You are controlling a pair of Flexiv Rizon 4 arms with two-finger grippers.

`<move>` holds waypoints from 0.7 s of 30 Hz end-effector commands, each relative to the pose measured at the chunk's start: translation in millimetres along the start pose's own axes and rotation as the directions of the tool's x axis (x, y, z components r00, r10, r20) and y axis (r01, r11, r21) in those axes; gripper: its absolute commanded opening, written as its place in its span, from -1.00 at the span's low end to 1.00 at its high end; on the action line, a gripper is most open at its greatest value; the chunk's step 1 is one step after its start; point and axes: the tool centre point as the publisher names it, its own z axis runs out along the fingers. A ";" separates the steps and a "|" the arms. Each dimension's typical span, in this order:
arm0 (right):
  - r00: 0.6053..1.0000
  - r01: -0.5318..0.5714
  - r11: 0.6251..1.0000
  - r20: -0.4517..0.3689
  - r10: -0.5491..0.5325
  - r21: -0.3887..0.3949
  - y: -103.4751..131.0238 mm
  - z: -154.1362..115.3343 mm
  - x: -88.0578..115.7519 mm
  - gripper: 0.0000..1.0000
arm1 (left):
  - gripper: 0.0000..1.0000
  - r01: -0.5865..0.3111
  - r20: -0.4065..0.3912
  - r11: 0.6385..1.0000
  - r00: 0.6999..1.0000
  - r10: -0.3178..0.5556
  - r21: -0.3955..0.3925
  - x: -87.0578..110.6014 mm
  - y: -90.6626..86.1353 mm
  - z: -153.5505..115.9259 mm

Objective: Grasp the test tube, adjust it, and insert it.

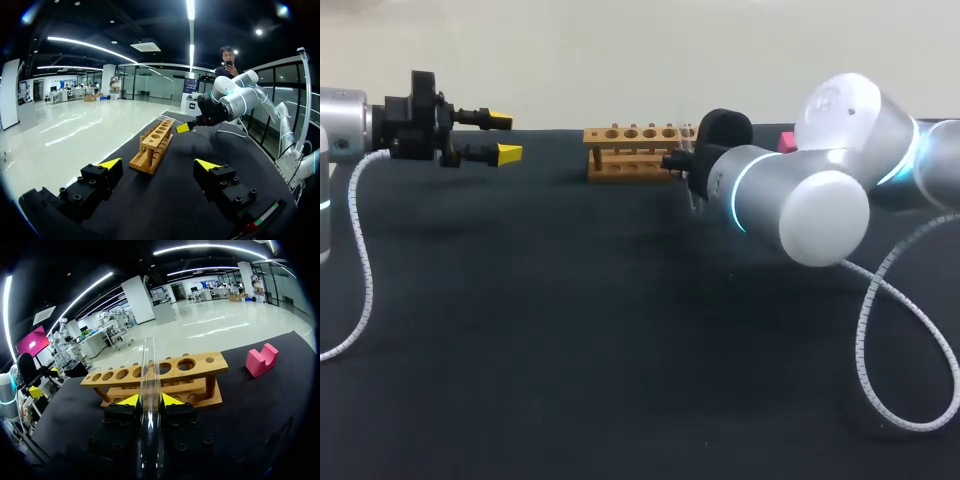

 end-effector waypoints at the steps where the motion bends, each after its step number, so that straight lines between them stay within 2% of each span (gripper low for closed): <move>1: 1.000 -0.003 0.999 -0.020 0.002 -0.041 -3.3 9.0 0.6 -1.00 | 1.00 -0.003 0.003 1.000 1.000 0.003 -0.005 1.1 -1.7 -0.2; 13: 0.996 -0.016 0.998 -0.091 0.011 -0.055 -4.7 13.8 4.2 -1.00 | 1.00 -0.003 0.003 1.000 1.000 0.003 -0.005 1.1 -1.7 -0.2; 21: 0.995 -0.027 0.999 -0.097 0.024 -0.036 -6.7 8.4 8.0 -1.00 | 1.00 -0.003 0.003 1.000 1.000 0.003 -0.005 1.1 -1.7 -0.2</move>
